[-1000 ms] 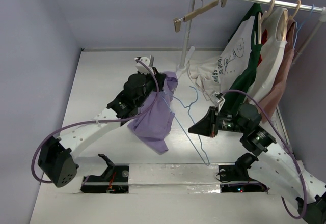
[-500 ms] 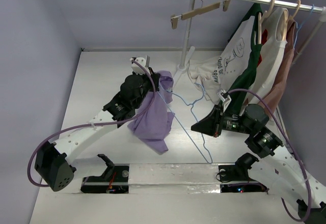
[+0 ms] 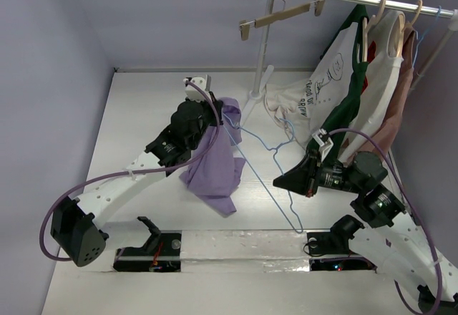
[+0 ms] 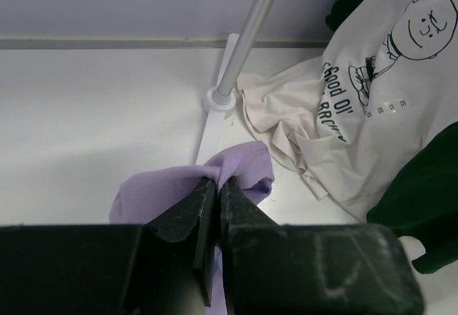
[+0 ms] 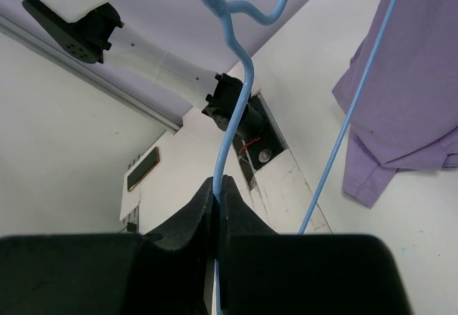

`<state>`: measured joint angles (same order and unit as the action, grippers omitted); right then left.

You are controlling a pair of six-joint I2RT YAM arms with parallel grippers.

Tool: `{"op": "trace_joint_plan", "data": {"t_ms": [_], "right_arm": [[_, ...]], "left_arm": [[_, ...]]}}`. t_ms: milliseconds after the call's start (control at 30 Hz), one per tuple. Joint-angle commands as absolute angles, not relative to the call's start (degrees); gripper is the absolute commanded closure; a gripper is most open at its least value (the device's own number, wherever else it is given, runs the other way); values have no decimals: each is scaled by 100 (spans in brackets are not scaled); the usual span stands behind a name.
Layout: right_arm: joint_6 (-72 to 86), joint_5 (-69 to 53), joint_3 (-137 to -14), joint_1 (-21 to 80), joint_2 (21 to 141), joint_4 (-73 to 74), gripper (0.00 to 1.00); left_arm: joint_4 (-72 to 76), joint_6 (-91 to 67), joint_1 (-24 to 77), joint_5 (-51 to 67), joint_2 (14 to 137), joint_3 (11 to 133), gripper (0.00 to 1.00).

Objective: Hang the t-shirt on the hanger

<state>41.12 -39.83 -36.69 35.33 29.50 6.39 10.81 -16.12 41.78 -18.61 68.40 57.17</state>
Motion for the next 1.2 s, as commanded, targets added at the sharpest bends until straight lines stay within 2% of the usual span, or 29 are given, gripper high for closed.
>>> {"op": "trace_joint_plan", "data": {"t_ms": [0,267,400,733,933,1167], "right_arm": [[3999,-3893,-3911,3551,2944,483,100],[3841,-3770,-3937,3551,3322,299,100],[3736,-3648,-4130,3551,3094,614,100],[3516,-3305,-4245,3551,2786,1230,100],[3691,-3647,-4105,3551,3199,556,100],[3999,-4113,-4008,3551,3515,62,100]], "left_arm": [[1231,-1485,4175,-1828,6803,6038,100],[1152,-1521,4175,-1739,6618,5924,100],[993,-1477,4175,-2197,6636,5994,100],[888,-1406,4175,-2153,6847,6451,100],[1160,-1529,4175,-1486,6741,6161,100],[1169,-1538,4175,-1345,6794,6179,100]]}}
